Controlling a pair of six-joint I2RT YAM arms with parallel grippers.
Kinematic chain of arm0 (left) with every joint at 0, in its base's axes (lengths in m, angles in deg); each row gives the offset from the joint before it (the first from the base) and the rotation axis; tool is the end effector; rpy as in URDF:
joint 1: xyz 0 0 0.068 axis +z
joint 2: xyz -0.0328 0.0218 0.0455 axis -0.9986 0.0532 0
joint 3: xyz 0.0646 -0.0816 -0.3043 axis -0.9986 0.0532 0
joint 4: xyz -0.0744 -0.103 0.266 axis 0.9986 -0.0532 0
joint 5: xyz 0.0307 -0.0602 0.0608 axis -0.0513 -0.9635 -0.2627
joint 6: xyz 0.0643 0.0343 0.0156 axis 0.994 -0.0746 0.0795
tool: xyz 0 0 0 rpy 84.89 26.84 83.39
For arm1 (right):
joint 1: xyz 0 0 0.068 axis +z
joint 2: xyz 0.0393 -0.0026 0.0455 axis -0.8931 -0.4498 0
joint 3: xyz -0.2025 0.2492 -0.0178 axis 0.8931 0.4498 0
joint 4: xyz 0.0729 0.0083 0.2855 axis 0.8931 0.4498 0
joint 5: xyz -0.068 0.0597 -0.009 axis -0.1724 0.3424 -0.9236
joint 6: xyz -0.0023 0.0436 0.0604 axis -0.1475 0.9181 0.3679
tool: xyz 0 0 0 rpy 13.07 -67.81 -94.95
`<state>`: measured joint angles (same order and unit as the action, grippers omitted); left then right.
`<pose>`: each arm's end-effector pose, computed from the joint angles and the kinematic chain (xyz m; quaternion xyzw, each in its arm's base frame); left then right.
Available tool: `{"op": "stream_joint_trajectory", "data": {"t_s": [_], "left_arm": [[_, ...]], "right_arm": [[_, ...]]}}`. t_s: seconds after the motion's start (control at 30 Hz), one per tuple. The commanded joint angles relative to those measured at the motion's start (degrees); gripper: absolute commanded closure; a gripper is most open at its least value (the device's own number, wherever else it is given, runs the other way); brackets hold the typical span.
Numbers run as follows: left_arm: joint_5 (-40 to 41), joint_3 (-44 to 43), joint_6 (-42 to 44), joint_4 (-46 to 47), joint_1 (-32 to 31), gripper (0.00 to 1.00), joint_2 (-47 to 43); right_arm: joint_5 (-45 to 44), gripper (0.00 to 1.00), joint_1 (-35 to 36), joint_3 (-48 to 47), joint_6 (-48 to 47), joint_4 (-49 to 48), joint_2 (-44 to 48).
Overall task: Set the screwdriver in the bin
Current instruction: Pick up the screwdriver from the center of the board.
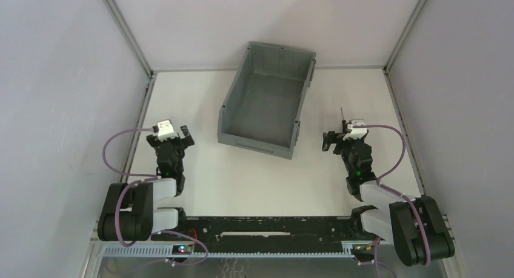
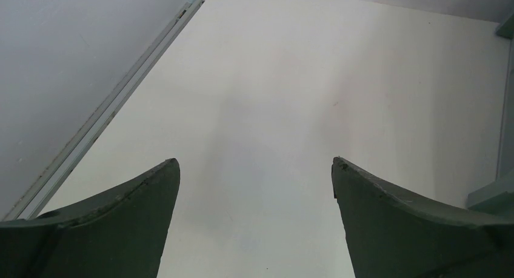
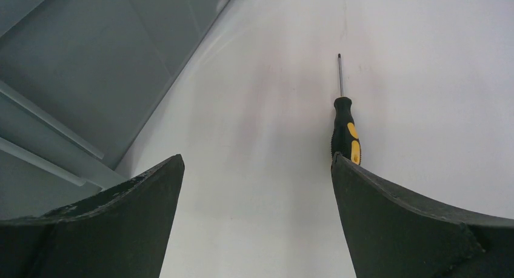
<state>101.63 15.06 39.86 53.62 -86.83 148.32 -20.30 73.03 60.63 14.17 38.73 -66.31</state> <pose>0.2387 0.0181 0.1785 -0.1122 0.7248 0.0914 0.6737 0.2232 0.0341 0.1822 -0.0269 0.7553 0.0424 0.6534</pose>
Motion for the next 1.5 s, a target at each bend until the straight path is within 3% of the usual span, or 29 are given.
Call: {"op": "stream_joint_trajectory", "data": {"t_s": [0.0,0.83,1.0,1.2,1.47], "left_arm": [[0.7,-1.86,1.38,1.77,-0.3,0.0,-0.47],[0.73,-1.87,1.38,1.77,-0.3,0.0,-0.47],[0.74,-1.86,1.38,1.77,-0.3,0.0,-0.46],[0.69,-1.91,1.38,1.77,-0.3,0.0,-0.46],[0.73,-1.86,1.38,1.77,-0.3,0.0,-0.48]], "right_arm": [[-0.46,0.0,-0.27,-1.94,-0.39,-1.13,0.07],[-4.36,0.0,0.26,-3.9,0.58,2.24,0.35],[-10.14,0.0,3.67,-9.23,-0.76,11.57,3.81],[-10.21,0.0,4.47,-15.94,-0.57,22.16,11.01],[-12.27,0.0,5.22,-31.95,0.04,41.79,15.79]]}}
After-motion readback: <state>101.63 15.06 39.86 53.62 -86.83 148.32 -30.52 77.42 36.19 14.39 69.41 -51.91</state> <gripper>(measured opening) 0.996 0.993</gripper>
